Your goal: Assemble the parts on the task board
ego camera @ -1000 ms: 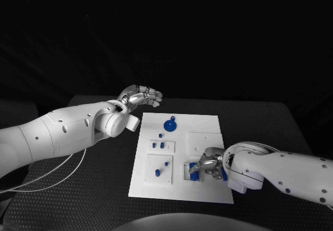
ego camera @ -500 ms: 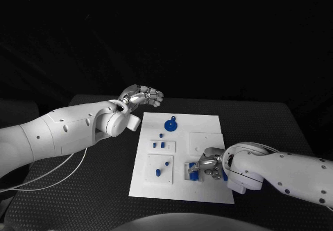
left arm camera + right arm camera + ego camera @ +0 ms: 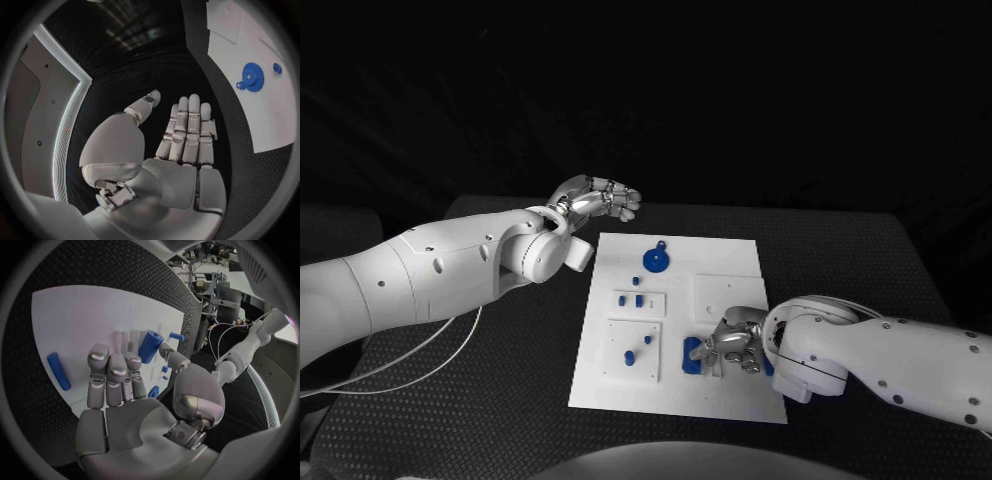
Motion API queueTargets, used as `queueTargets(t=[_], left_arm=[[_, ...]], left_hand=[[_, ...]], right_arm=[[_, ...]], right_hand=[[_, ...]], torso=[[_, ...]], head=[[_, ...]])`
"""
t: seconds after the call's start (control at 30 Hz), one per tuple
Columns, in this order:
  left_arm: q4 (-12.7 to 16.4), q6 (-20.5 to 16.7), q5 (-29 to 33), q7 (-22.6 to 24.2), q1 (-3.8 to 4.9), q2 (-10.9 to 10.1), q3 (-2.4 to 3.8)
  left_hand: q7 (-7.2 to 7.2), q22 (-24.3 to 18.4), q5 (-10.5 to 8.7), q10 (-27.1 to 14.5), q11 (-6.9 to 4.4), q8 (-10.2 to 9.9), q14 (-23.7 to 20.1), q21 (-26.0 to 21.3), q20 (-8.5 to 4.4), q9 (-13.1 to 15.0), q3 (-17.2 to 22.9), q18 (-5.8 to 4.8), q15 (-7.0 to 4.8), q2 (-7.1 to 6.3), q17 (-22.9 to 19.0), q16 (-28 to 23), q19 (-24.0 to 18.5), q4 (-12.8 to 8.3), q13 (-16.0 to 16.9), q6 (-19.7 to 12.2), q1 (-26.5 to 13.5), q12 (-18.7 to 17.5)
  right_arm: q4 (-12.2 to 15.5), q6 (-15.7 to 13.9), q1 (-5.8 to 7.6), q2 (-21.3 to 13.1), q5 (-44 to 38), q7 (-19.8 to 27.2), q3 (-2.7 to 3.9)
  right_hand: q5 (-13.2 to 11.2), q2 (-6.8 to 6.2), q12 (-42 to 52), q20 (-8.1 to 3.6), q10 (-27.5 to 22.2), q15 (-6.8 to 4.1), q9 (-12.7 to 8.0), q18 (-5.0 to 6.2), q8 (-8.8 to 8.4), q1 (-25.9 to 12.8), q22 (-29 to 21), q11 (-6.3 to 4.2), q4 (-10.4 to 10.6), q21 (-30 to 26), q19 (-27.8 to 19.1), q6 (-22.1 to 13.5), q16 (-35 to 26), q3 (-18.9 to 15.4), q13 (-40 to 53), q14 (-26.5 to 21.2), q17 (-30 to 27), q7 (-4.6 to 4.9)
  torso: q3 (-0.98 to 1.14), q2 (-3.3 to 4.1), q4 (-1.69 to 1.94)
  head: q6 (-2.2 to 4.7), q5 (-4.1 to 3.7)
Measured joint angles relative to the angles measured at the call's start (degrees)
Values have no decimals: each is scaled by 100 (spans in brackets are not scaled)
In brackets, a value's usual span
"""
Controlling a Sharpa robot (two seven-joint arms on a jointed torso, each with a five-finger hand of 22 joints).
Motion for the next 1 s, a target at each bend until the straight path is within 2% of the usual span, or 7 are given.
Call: queueTargets(t=[0.27, 0.3, 0.4, 0.43, 0.5, 0.77, 1.0], left_arm=[[1, 1, 0, -1, 0, 0, 0], [1, 2, 0, -2, 0, 0, 0], [1, 3, 0, -2, 0, -4, 0], [1, 3, 0, -3, 0, -6, 0], [1, 3, 0, -3, 0, -9, 0], [1, 5, 0, -7, 0, -18, 0], [2, 7, 0, -11, 0, -16, 0]], left_hand=[[0, 5, 0, 0, 0, 0, 0, 0, 0, 0, 0, 0, 0, 0, 6, 0, 0, 0, 0, 0, 0, 0], [0, 5, 0, 0, 0, 0, 0, 0, 0, 0, 0, 0, 0, 0, 6, 0, 0, 0, 0, 0, 0, 0], [0, 5, 0, 0, 0, 0, 0, 0, 0, -1, 0, 0, 0, 0, 6, 0, 0, 0, 1, 0, 0, 0], [0, 5, 0, 0, 0, 0, 0, 0, 0, -4, 0, 0, 0, 0, 6, 0, 0, 0, 1, 0, 0, 0], [0, 5, 0, 0, 0, 0, 0, 0, 0, -5, 0, 0, 0, 0, 5, 0, 0, 0, 1, 0, 0, 0], [0, 10, 0, 0, 0, 0, 0, 0, 0, -5, 0, 0, 0, 0, 11, 0, 0, 0, 1, 0, 0, 0], [0, 9, 0, 0, 0, 0, 0, 0, 0, -4, 16, 0, 0, 0, 17, 0, 0, 16, -1, 0, 0, 0]], right_arm=[[17, -4, -2, -11, -55, 3, 0], [25, -5, -3, -22, -71, 7, 0], [50, 3, -7, -62, -126, 39, 0], [59, 11, -8, -79, -147, 53, 0], [83, 40, -9, -111, -180, 94, 0], [204, 195, -11, -233, -274, 295, 0], [228, 238, -11, -213, -302, 399, 0]], right_hand=[[0, -54, 0, 0, 1, 4, 6, 4, -29, -25, 0, 0, 17, 0, 0, 2, -22, -17, 6, -2, 0, 2], [0, -104, -21, 0, 1, 10, 6, 4, -29, -32, 0, 0, 32, 0, 0, 2, -22, -32, 6, 5, 0, 2], [0, -106, -22, 0, 1, 11, 12, 5, -30, -31, 0, 0, 32, 0, 0, 6, -22, -32, 11, 5, 1, 6], [0, -149, -22, 0, 1, 11, 14, 5, -30, 13, 0, 0, 28, 0, 0, 6, -22, -37, 15, 5, 6, 6], [0, -195, -22, 0, 1, 11, 26, 6, -30, 64, 0, 0, -33, 0, 0, 6, -38, -97, 24, 5, 11, 6], [0, -76, -22, 0, 2, 19, 90, 10, -30, 589, 0, 0, -569, 0, -42, 7, -50, -580, 52, -2, 45, 7], [0, -65, -22, -1, 2, 11, 99, 17, -30, 610, 0, 1, -631, 0, -43, 7, -66, -698, 54, 7, 52, 7]], torso=[[0, 0, -1], [0, 0, -2], [1, 0, -2], [2, 0, -3], [3, 0, -3], [4, 0, -3], [4, 0, -7]], head=[[-10, 14], [-11, 15], [-12, 16], [-12, 16], [-12, 16], [-10, 13], [-3, 20]])
